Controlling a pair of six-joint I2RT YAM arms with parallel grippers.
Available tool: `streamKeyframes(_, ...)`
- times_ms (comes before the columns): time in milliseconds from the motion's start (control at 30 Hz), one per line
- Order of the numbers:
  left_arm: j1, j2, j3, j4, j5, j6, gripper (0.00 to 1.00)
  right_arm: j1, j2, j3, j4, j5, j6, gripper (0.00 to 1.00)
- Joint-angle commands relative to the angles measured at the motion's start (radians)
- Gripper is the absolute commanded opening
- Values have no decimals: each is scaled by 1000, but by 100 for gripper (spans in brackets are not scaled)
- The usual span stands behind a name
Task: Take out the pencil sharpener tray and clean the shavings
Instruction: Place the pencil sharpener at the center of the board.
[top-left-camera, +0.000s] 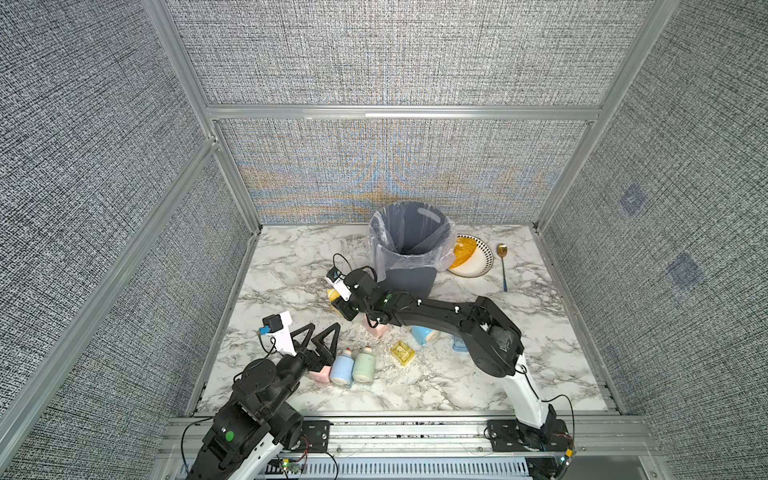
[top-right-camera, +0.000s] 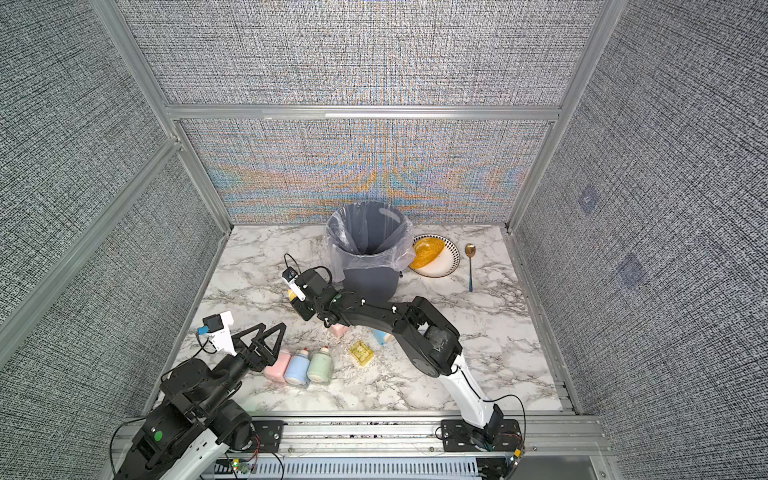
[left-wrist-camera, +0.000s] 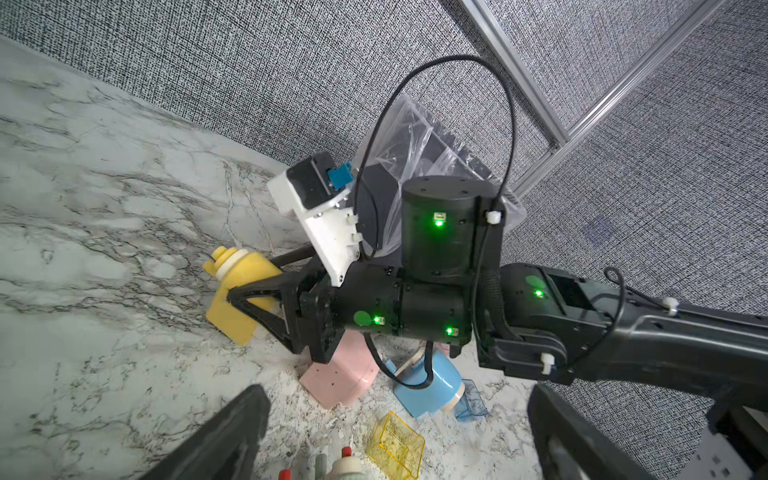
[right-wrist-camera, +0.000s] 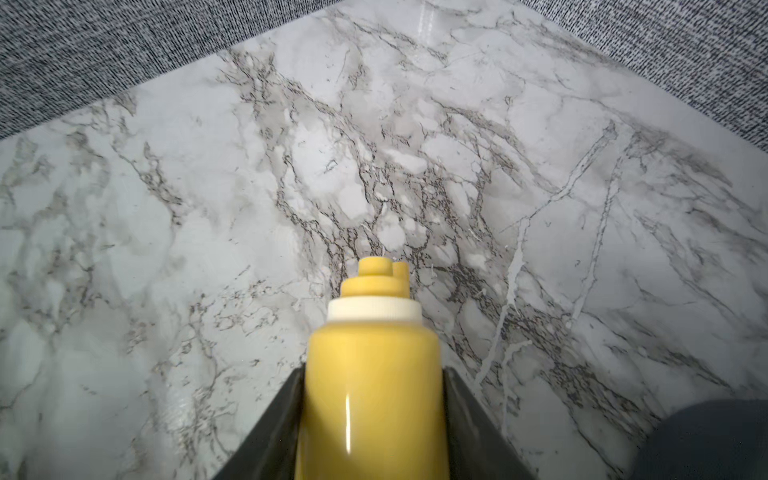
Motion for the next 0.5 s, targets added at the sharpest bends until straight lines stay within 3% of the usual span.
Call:
streamKeyframes(0,1,4,-5,27,3,-3,100,5,30,29,7,37,-5,33)
streamKeyframes(267,1,-1,-6,27,11,-1,100,8,68,41,-6,44,1,42)
streamKeyframes(467,1,0,-14,30,13,-7,100,11,63,36,-22,37,7,63)
